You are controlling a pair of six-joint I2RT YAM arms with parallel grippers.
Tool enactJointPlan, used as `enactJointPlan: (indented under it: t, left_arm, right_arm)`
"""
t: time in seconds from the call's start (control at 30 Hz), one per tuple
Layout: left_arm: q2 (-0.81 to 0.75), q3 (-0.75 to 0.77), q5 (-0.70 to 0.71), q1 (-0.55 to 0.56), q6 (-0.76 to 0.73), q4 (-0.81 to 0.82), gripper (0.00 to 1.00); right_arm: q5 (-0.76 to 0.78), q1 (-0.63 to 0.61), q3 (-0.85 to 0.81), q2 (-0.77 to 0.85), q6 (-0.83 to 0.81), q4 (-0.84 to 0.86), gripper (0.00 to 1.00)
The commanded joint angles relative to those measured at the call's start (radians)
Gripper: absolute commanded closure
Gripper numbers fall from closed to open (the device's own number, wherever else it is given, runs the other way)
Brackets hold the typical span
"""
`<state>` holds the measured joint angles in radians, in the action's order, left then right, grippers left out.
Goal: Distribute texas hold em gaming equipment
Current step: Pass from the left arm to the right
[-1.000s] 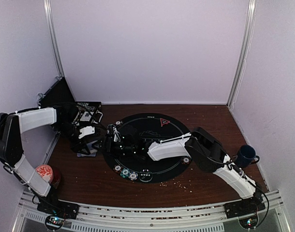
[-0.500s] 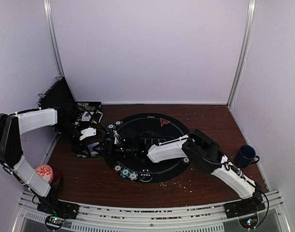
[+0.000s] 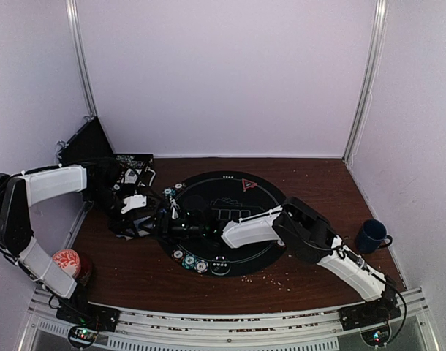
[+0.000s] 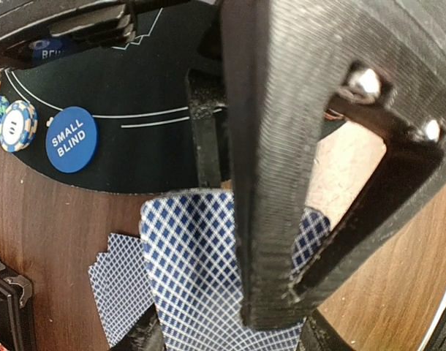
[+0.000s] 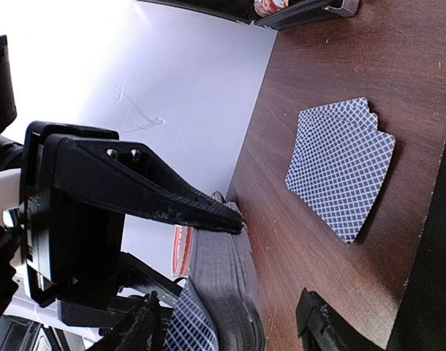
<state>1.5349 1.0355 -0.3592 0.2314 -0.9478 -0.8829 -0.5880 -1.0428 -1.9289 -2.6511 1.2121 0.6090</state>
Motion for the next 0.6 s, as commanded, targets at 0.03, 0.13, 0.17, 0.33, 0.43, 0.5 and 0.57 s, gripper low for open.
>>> enactJointPlan:
  t: [0.03,0.13,0.17,0.33,0.43,0.5,0.57]
  left_arm:
    - [-0.022,-0.018,-0.023,0.008,0.000,0.022,0.74]
    - [-0.022,-0.021,-0.022,0.011,-0.004,0.022,0.74]
    - [-0.022,-0.021,-0.020,0.011,-0.002,0.025,0.74]
    - [-0.022,-0.017,-0.018,0.011,0.000,0.025,0.74]
    - [-0.022,-0.014,-0.018,0.012,0.001,0.027,0.74]
    - [-0.022,-0.013,-0.017,0.013,0.001,0.027,0.73]
    - [-0.024,-0.012,-0.015,0.015,0.001,0.027,0.73]
  right_arm:
    - [-0.001,0.009,0.007,-0.011,0.051,0.084,0.33]
    - [0.002,0.013,0.009,-0.009,0.064,0.091,0.34]
    - [0.003,0.013,0.007,-0.010,0.065,0.091,0.36]
    - [-0.011,0.013,-0.005,-0.017,0.063,0.072,0.43]
    - [-0.018,0.012,-0.008,-0.021,0.064,0.068,0.47]
    - [-0.022,0.009,-0.010,-0.026,0.068,0.067,0.49]
    - [-0.028,0.005,-0.022,-0.035,0.067,0.058,0.50]
